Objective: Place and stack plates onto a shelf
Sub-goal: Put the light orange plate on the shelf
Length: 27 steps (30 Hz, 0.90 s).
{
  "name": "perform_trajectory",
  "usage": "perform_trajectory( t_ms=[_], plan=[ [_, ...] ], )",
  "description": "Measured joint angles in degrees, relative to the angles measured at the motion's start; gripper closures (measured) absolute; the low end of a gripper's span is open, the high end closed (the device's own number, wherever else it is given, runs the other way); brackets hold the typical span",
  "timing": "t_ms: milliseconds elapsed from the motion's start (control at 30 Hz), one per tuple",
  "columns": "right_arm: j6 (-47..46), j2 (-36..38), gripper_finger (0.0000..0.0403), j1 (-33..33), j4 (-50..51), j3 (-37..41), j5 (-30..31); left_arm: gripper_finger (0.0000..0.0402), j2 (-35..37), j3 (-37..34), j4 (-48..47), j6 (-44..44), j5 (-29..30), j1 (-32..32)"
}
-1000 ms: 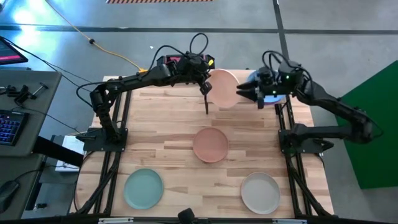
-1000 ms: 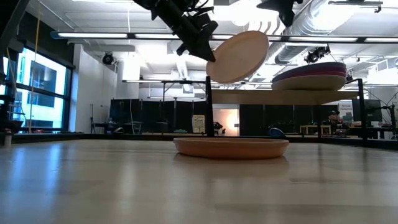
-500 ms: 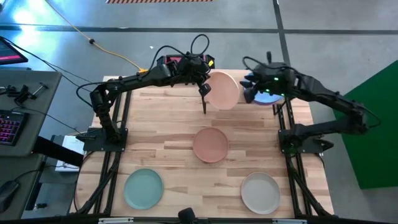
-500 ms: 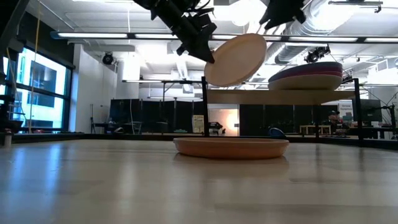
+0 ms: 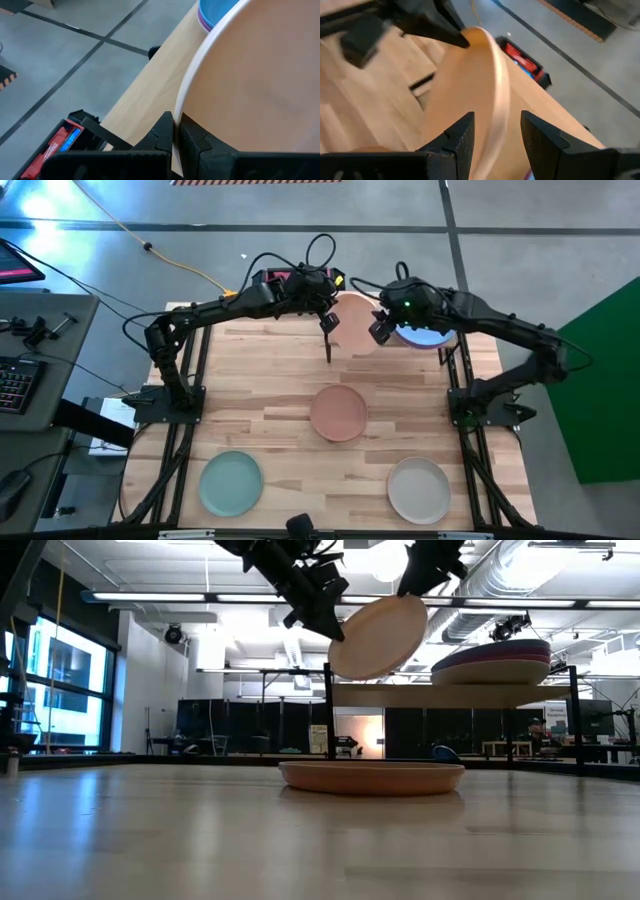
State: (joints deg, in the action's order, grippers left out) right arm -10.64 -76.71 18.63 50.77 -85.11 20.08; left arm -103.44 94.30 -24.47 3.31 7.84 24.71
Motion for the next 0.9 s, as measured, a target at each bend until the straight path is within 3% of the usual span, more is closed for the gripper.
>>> perform_trajectory(
  t_ms=[300,433,600,900],
  plan=[
    [-2.4,-5.6,0.0267,0.0,6.8,-4.7,1.8,0.0401,0.0,0.0,0.4,0.0,0.2,0.0],
    [-2.7,-7.4,0.0302,0.0,8.1,-6.0,1.8,0.0401,0.0,0.0,0.4,0.0,0.3,0.0],
    [-5.7,-7.6,0.0384,0.1,8.5,-7.0,3.5,0.0401,0.0,0.0,0.4,0.4,0.4,0.0],
    [-13.8,-6.8,0.0397,0.0,9.4,-7.1,3.8,0.0398,0.1,0.0,2.6,2.3,0.3,0.0]
  ],
)
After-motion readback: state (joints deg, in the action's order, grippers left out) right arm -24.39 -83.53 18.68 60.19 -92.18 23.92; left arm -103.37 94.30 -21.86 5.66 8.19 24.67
